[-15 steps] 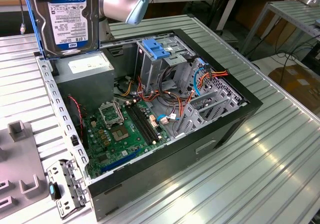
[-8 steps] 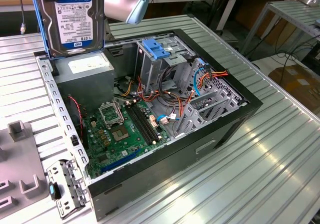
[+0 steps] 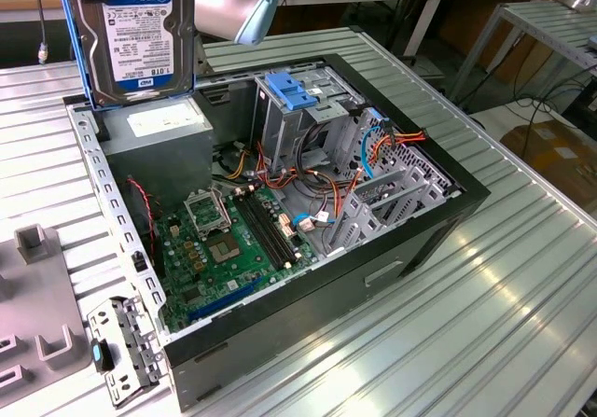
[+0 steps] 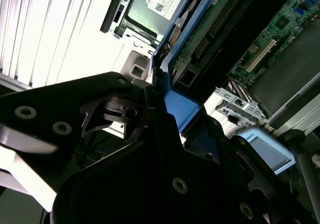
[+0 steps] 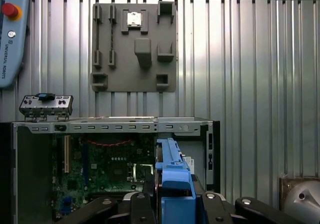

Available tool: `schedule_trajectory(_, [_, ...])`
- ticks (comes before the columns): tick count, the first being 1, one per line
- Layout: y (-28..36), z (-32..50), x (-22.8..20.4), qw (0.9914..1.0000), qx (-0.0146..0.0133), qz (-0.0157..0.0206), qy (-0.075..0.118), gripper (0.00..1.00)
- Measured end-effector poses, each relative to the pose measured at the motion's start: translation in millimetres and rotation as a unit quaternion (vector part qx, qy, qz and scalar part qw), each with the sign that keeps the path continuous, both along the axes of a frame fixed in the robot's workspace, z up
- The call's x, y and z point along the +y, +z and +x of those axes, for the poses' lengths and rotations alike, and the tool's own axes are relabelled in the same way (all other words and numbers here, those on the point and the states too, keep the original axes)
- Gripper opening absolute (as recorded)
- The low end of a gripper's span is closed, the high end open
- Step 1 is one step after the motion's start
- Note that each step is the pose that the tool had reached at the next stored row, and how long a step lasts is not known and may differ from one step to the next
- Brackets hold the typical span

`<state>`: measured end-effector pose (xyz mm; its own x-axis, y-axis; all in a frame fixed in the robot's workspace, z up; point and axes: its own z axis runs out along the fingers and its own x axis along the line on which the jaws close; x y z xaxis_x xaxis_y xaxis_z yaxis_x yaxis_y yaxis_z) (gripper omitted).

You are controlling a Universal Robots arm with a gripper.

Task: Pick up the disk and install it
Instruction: 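Pick up the disk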

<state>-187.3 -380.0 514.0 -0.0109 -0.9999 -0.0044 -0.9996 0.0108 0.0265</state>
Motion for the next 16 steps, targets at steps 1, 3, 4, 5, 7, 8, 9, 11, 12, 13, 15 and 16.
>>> schedule_trajectory(1, [0.0, 0.0, 0.0, 1.0, 0.0, 0.0, 0.0, 0.37])
schedule_trajectory(3, [0.0, 0.0, 0.0, 1.0, 0.0, 0.0, 0.0, 0.37])
schedule_trajectory(4, [0.0, 0.2, -0.6, 1.0, 0.0, 0.0, 0.0, 0.37])
schedule_trajectory(5, [0.0, 0.1, -1.9, 1.0, 0.0001, -0.0001, 0.0, 0.37])
schedule_trajectory(7, [-0.4, 0.1, -6.9, 1.0, 0.0, -0.0002, 0.0, 0.37])
schedule_trajectory(8, [-0.8, 0.2, -11.0, 1.0, 0.0, -0.0002, 0.0, 0.37])
schedule_trajectory(9, [-1.2, 0.3, -13.9, 1.0, 0.0, -0.0002, 0.0, 0.37])
schedule_trajectory(11, [-1.9, 1.6, -18.6, 1.0, 0.0, -0.0004, 0.0, 0.37])
schedule_trajectory(12, [-2.6, 4.1, -21.1, 1.0, -0.0001, -0.0005, 0.0, 0.37])
schedule_trajectory(13, [-3.0, 7.6, -22.4, 1.0, 0.0, -0.0011, 0.0, 0.37])
schedule_trajectory(15, [-3.6, 14.3, -23.7, 1.0, 0.0, -0.0022, 0.0, 0.37])
schedule_trajectory(16, [-3.9, 17.6, -24.3, 1.0, 0.0, -0.0029, 0.0, 0.37])
